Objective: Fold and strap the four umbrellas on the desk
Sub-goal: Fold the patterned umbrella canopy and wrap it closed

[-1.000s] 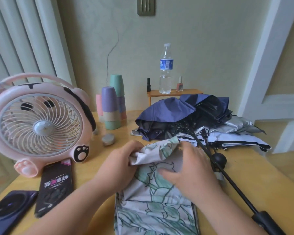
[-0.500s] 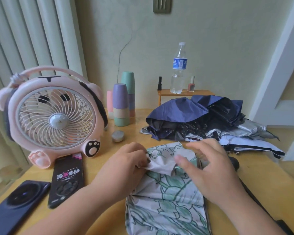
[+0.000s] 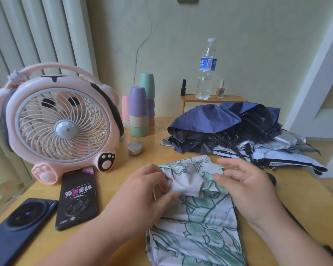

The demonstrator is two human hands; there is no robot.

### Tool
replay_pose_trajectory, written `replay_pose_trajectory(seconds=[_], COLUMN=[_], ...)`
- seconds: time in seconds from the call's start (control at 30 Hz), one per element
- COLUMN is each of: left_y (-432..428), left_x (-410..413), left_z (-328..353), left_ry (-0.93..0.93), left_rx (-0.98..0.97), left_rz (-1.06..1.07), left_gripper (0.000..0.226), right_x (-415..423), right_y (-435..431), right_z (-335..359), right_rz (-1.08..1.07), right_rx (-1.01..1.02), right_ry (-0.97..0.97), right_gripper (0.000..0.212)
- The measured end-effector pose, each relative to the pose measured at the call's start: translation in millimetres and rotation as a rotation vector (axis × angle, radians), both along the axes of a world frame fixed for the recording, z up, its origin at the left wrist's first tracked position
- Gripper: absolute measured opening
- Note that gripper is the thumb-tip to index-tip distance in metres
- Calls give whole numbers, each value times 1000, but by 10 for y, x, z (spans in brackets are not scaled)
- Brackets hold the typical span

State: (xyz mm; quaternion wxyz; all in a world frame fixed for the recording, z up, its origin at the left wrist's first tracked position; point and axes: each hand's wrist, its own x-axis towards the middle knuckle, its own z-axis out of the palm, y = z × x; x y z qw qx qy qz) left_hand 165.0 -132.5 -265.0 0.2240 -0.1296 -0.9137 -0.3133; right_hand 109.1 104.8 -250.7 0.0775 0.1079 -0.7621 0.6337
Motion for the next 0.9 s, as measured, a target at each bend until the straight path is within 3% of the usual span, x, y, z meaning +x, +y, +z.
replay_pose_trajectory(seconds=[0.07, 0.2, 0.37, 0.5, 0.57, 0.63, 0.7, 0.77, 0.9], left_y=[26, 133, 178, 189, 191, 193, 186, 148, 71], left_x=[-21, -97, -147, -199, -238, -258, -262, -261, -214], left_z=[8, 17, 29, 64, 71, 64, 52, 57, 132], left_ry=[2, -70, -198, -256, -245, -220, -166, -46, 193], left_rx=[38, 110, 131, 101, 59, 37, 12, 16, 79], left_rz=[48, 208, 248, 244, 240, 223, 214, 206, 187], left_gripper=[37, 16, 19, 27, 26, 15, 12, 11, 10], right_x=[-15, -32, -10, -2, -12, -28, -45, -92, -125], right_y=[-4, 42, -12, -21, -11, -3, 0, 18, 18], right_z=[-2, 71, 89, 61, 20, -28, -62, -91, -75], right_rz=[-7, -55, 49, 116, 189, 235, 226, 171, 57], right_rx=[-116, -438, -715, -614, -477, -277, -156, -150, -371], right_ry=[12, 65, -61, -63, -23, 15, 41, 52, 32], right_gripper=[29, 30, 29, 28, 32, 49, 47, 37, 35])
